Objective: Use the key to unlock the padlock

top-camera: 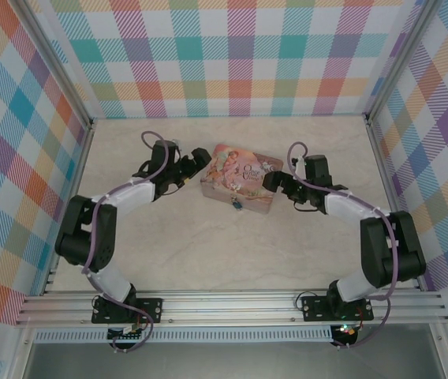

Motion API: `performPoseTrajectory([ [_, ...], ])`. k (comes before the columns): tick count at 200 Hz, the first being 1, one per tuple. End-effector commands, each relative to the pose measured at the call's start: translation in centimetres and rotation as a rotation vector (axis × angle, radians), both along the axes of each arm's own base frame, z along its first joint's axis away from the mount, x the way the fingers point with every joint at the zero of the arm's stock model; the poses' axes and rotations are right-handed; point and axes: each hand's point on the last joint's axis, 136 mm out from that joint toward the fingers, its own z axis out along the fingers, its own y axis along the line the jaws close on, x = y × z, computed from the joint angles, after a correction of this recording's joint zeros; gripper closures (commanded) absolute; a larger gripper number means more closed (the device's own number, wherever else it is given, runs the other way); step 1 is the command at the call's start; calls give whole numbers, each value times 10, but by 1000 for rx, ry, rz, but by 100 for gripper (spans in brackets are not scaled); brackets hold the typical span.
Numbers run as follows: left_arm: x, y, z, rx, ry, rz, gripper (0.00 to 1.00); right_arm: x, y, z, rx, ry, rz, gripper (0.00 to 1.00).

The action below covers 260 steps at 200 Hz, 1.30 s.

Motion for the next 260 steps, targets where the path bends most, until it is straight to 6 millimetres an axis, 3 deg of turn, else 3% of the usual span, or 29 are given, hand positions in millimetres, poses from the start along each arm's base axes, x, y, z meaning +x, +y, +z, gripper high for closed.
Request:
performPoseTrajectory([
  [1,8,-21,10,-56,-36,-103,0,14,9,10,50,-3,33,0],
  [49,-4,-45,6,-142,-23,-225,0,27,30,22,84,-65,168,0],
  [96,-32,-41,6,-137,-11,-227,0,36,57,26,110,-94,300,0],
  [132,-65,-31,1,-126,12,-182,0,48,80,20,90,-117,362,0],
  [169,-85,-17,2,-109,9,-128,0,73,67,21,-26,-183,288,0],
  [202,-93,8,13,18,-20,-70,0,85,27,41,-214,-288,166,0],
  [231,-96,24,35,54,-70,-31,0,58,1,64,-309,-403,131,0],
  [260,-94,22,57,37,-110,-32,0,9,-2,62,-347,-510,126,0],
])
